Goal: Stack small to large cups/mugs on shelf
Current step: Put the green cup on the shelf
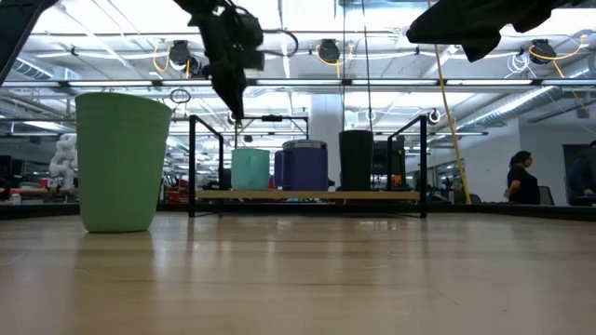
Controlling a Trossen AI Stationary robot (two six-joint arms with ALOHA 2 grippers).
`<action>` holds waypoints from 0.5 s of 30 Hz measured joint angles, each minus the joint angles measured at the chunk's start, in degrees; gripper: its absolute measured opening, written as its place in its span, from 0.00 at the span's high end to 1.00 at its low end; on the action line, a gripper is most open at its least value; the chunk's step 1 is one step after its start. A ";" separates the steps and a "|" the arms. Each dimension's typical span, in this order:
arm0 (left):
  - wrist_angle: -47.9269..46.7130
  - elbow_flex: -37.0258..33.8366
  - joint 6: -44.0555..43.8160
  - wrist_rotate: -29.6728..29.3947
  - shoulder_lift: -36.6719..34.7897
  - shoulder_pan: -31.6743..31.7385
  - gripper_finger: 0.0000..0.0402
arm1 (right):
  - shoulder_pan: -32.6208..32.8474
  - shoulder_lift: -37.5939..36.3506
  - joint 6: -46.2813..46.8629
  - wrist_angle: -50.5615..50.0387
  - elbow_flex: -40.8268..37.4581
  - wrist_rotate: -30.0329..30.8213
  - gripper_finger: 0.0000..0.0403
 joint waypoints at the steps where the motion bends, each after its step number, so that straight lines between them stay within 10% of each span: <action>1: 0.00 -0.01 -0.13 0.02 -0.92 -0.23 0.79 | 0.00 0.00 -0.01 0.04 -0.01 0.00 0.88; 15: -3.25 0.01 -3.89 0.20 -14.31 -7.33 0.79 | 0.02 0.00 0.06 0.23 -0.01 0.00 0.88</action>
